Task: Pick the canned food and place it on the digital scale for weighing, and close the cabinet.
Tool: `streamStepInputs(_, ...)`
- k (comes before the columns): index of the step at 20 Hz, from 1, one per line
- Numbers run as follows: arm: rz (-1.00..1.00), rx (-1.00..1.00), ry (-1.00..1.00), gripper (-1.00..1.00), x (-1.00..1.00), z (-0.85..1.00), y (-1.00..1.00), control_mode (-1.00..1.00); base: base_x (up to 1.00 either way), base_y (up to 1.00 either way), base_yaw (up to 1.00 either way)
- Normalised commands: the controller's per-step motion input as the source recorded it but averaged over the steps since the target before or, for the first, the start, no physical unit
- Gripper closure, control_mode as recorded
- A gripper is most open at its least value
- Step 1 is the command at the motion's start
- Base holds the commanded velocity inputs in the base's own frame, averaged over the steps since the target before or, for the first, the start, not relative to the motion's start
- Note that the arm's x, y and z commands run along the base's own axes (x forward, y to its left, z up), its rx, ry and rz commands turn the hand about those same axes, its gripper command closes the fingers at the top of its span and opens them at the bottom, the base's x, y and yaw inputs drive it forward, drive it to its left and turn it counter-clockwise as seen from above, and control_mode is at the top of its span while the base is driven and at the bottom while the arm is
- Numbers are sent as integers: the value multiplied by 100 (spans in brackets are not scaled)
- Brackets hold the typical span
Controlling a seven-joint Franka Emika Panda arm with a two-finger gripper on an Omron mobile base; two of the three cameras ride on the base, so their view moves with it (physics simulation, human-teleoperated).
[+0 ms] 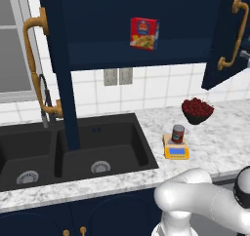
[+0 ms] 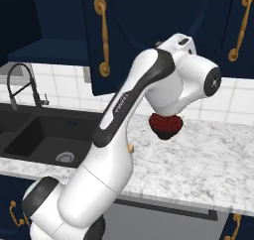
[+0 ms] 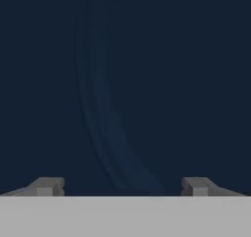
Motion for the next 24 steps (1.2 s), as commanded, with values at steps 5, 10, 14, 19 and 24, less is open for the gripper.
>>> streamStepInputs(5,-26,-20,4,-100,58,-59,100,-100,0,0,0)
streamStepInputs(10,-15,-5,0,-100,100,-57,100,-100,0,0,0)
streamStepInputs(14,-7,-1,0,-100,100,-26,70,-100,0,0,0)
streamStepInputs(19,0,0,0,-100,100,-25,26,-100,0,0,0)
streamStepInputs(24,0,0,0,-100,100,-37,20,-100,0,0,0)
